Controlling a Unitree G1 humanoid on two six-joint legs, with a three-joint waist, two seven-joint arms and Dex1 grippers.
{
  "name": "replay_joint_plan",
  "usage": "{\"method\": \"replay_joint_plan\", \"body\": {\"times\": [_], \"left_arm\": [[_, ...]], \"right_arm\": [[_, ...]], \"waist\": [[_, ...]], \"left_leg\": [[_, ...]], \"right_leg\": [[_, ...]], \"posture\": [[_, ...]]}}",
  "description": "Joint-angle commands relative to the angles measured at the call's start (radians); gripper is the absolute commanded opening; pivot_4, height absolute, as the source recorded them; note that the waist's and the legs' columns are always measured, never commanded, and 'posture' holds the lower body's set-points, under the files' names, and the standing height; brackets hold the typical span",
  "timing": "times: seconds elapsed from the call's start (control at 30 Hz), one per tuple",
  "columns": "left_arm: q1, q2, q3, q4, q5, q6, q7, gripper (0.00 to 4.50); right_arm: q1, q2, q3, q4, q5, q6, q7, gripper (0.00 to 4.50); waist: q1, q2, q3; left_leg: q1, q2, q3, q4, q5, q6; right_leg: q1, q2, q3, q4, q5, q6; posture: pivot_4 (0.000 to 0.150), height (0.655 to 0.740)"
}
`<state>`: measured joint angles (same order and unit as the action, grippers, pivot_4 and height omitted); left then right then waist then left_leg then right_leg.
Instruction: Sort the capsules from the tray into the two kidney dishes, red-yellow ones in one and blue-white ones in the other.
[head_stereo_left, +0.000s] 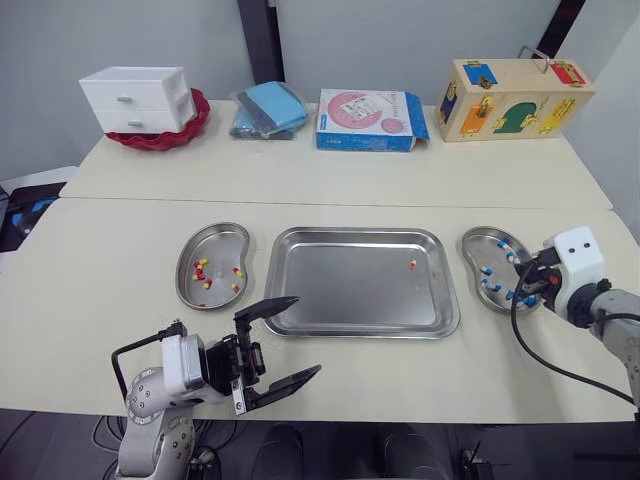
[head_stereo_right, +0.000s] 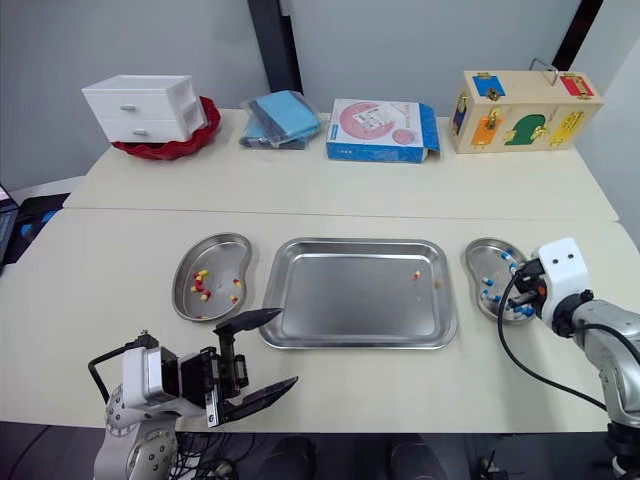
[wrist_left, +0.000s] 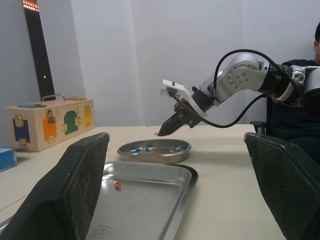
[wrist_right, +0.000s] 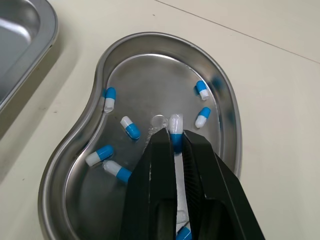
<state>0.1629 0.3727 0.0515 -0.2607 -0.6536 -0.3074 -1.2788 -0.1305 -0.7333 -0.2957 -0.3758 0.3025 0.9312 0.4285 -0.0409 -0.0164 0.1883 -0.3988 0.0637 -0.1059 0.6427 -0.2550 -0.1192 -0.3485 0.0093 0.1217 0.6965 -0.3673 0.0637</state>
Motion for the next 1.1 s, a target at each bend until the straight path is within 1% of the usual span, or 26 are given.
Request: {"method": "replay_joint_plan", "body": {"times": [0.03, 0.07, 0.1, 0.27, 0.4, 0.5, 0.53, 0.77, 1.1], "left_arm": [[-0.003, 0.006, 0.002, 0.002, -0.003, -0.008, 0.001, 4.50], [-0.004, 0.006, 0.003, 0.004, -0.003, -0.010, 0.000, 4.50], [-0.004, 0.006, 0.004, 0.005, -0.003, -0.011, -0.001, 4.50], [0.001, 0.002, 0.003, 0.017, -0.003, -0.024, -0.007, 4.50], [0.002, -0.001, 0.006, 0.035, 0.001, -0.034, -0.006, 4.50], [0.003, -0.003, 0.004, 0.054, 0.007, -0.045, -0.009, 4.50], [0.003, -0.002, 0.003, 0.058, 0.009, -0.048, -0.009, 4.50], [0.002, 0.000, 0.010, 0.069, 0.020, -0.064, 0.000, 4.50], [0.015, -0.005, 0.017, 0.089, 0.032, -0.101, 0.019, 4.50]], "right_arm": [[-0.008, -0.001, -0.034, -0.002, -0.004, -0.020, -0.008, 0.69], [-0.007, 0.000, -0.035, -0.002, -0.004, -0.019, -0.008, 0.82], [-0.006, 0.000, -0.033, -0.004, -0.004, -0.018, -0.007, 1.04], [-0.003, -0.001, -0.033, -0.005, -0.004, -0.021, -0.004, 2.32], [0.004, -0.011, -0.037, -0.015, 0.000, -0.025, 0.012, 3.41], [0.027, -0.021, -0.045, -0.029, 0.005, -0.050, 0.040, 4.40], [0.039, -0.024, -0.049, -0.033, 0.009, -0.064, 0.054, 4.46], [0.095, -0.050, -0.058, -0.016, 0.007, -0.176, 0.139, 4.46], [0.087, -0.088, -0.066, 0.061, -0.007, -0.305, 0.205, 4.46]], "waist": [[0.000, 0.000, 0.000], [0.000, 0.000, 0.000], [0.000, 0.000, 0.000], [0.000, 0.000, 0.000], [0.000, 0.000, 0.000], [0.002, 0.000, 0.000], [0.003, 0.000, 0.000], [0.006, 0.000, 0.000], [0.007, 0.000, 0.000]], "left_leg": [[0.000, 0.000, 0.000, 0.000, 0.000, 0.000], [0.000, 0.000, 0.000, 0.000, 0.000, 0.000], [0.000, 0.000, 0.000, 0.000, 0.000, 0.000], [0.000, 0.000, 0.000, 0.000, 0.000, 0.000], [0.000, 0.000, 0.000, 0.000, 0.000, 0.000], [0.000, 0.000, 0.000, 0.000, 0.000, 0.000], [0.000, 0.000, 0.000, 0.000, 0.000, 0.000], [0.000, 0.000, 0.000, 0.000, 0.000, 0.000], [0.000, 0.000, 0.000, 0.000, 0.000, 0.000]], "right_leg": [[0.000, 0.000, 0.000, 0.000, 0.000, 0.000], [0.000, 0.000, 0.000, 0.000, 0.000, 0.000], [0.000, 0.000, 0.000, 0.000, 0.000, 0.000], [0.000, 0.000, 0.000, 0.000, 0.000, 0.000], [0.000, 0.000, 0.000, 0.000, 0.000, 0.000], [0.000, 0.000, 0.000, 0.000, 0.000, 0.000], [0.000, 0.000, 0.000, 0.000, 0.000, 0.000], [0.000, 0.000, 0.000, 0.000, 0.000, 0.000], [0.001, 0.000, 0.000, 0.000, 0.000, 0.000]], "posture": [[0.150, 0.7400], [0.150, 0.7400], [0.150, 0.7400], [0.150, 0.7400], [0.150, 0.7400], [0.150, 0.7400], [0.150, 0.7400], [0.150, 0.7400], [0.150, 0.7400]]}}
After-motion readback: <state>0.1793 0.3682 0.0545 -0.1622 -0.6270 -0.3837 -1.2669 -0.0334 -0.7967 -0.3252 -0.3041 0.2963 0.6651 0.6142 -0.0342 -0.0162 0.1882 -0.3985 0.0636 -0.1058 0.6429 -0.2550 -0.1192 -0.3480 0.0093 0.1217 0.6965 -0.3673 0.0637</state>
